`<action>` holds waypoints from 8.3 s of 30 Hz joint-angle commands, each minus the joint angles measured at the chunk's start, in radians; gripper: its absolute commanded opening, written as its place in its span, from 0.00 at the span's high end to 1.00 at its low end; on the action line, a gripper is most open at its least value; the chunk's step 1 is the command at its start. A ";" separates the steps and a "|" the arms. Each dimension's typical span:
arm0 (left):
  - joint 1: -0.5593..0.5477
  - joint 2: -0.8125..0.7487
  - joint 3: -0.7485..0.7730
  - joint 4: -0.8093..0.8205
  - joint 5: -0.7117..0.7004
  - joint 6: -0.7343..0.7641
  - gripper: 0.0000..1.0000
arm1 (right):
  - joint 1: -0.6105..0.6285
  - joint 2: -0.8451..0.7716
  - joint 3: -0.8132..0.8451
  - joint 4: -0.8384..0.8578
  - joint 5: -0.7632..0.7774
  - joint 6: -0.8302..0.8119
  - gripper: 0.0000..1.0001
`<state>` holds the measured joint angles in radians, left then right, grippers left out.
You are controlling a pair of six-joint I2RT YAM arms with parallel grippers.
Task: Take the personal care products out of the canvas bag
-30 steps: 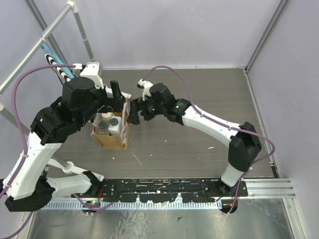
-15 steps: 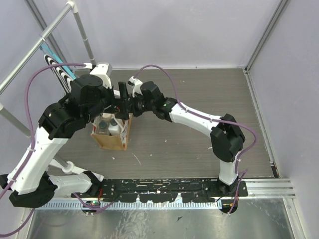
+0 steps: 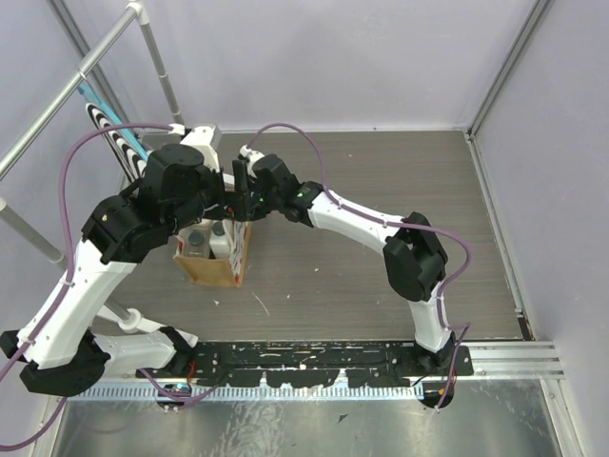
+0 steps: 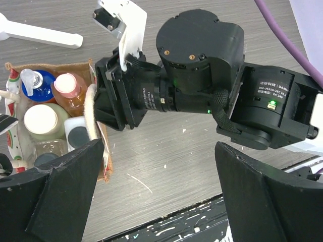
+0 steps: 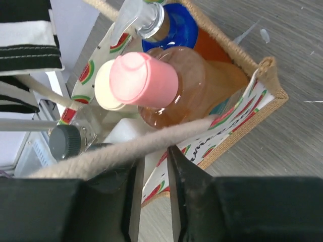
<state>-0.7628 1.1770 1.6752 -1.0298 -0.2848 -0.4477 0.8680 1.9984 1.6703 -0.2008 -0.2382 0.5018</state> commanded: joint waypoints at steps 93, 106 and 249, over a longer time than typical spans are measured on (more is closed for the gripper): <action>-0.001 0.476 -0.268 0.313 0.047 -0.081 0.23 | -0.291 -0.492 -0.191 -0.033 0.156 -0.188 0.38; -0.001 0.404 -0.260 0.309 0.045 -0.082 0.98 | -0.267 -0.365 -0.164 -0.227 0.312 -0.137 0.43; -0.055 -0.005 -0.552 0.256 -0.168 -0.281 0.84 | -0.028 -0.316 -0.240 -0.402 0.644 -0.030 0.46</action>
<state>-0.8154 1.2213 1.1431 -0.9592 -0.3943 -0.6914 0.8513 1.6791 1.3827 -0.5755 0.4152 0.4484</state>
